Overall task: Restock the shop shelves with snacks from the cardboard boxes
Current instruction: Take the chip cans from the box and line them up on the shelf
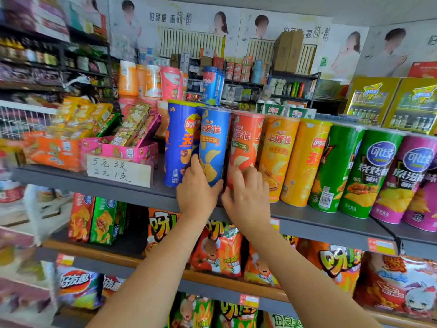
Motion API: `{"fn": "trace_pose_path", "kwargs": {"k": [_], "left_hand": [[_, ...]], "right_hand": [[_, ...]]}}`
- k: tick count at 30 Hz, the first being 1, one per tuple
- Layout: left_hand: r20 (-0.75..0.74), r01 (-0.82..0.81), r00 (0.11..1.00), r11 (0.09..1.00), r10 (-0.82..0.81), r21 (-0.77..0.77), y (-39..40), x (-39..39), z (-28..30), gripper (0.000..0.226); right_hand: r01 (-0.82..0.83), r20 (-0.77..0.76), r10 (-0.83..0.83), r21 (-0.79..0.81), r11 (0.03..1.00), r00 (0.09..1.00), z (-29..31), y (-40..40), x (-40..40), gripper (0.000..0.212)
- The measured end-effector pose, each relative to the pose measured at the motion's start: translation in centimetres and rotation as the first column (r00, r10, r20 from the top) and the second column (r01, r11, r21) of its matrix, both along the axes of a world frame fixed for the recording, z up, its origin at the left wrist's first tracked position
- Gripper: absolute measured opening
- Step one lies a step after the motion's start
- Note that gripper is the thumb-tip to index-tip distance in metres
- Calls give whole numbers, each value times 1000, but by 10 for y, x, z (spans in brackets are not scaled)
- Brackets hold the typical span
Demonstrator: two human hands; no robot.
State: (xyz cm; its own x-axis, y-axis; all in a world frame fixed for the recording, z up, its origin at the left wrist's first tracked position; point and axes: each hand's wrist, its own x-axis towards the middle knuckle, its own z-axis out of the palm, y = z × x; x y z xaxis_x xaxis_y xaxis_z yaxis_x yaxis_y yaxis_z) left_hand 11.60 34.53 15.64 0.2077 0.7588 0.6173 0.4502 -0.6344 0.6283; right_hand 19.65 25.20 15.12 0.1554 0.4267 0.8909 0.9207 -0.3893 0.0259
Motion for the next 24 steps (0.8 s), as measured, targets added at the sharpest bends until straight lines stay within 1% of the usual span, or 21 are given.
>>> {"fn": "trace_pose_path", "kwargs": {"k": [3,7,12,15,19,21,22,23,24], "left_hand": [[-51,-27,998,1000,27,-2,3,3,2,94],[-13,-42,999,999,42,7,5,5,-3,86],[-56,-20,998,1000,21,3,7,5,-3,89],[-44,1,999,1000,0,16,6,3,-3,89],[-50,16,999,1000,-17,-9,5,0,-2,88],[-16,54,998,998,-54,28,2,-4,-1,81],[12,66,998,995,-67,75,1,-9,-3,74],[45,51,997,989,-58,137,1,-14,-4,65],[85,-5,996,980,-12,201,4,-20,-6,58]], "right_hand": [[42,-56,-43,-20,999,997,-2,6,-2,45],[51,-71,-55,-60,997,996,-6,2,-8,45],[16,-197,-34,-90,996,980,-4,2,-11,40],[17,-213,-39,-105,994,976,-3,1,-11,40],[32,-208,-54,-107,994,977,-3,1,-12,42],[42,-202,-63,-111,993,977,-3,0,-10,42],[43,-201,-64,-110,993,978,-4,0,-10,41],[45,-199,-67,-111,993,978,-4,0,-10,41],[49,-196,-71,-112,993,978,-5,1,-10,41]]}}
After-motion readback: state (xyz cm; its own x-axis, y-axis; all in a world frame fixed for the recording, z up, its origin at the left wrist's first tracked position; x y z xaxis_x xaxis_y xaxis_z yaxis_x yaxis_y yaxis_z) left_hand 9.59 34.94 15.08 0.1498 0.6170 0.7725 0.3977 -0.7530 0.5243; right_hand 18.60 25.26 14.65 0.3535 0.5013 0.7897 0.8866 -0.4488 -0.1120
